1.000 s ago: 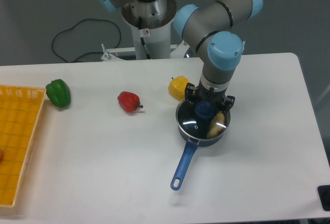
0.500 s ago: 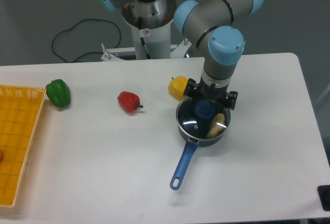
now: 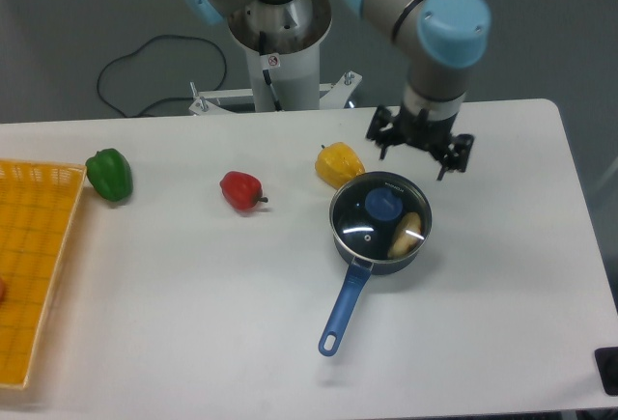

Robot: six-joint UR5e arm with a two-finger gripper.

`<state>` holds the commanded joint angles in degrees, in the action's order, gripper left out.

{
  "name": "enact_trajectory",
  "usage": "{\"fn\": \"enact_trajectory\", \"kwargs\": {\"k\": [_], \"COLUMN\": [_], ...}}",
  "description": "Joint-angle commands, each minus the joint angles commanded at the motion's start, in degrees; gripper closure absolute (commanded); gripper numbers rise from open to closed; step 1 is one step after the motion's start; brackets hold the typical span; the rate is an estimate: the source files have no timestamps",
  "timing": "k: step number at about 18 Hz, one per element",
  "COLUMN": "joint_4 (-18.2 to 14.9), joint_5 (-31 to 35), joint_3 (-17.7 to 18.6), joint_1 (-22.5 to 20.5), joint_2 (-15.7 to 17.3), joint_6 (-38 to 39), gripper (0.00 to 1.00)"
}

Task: Close the pot lid
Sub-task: 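Open the gripper and lift it up away from the lid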

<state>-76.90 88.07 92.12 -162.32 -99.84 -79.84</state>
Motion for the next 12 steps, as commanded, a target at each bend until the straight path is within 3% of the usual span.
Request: {"fn": "enact_trajectory", "kwargs": {"k": [2,4,12], "joint_4": [-0.6,-0.4,0.2], "joint_5": [-0.1,0.0,1.6], "joint_3": [-2.4,-2.8,-5.1], "joint_1": [-3.1,-4.5,-7.0], "joint_2": [-0.9,-1.5,-6.9], "joint_6": [-13.3,-21.5,-24.1], "gripper": [0.0,0.0,0.0]}}
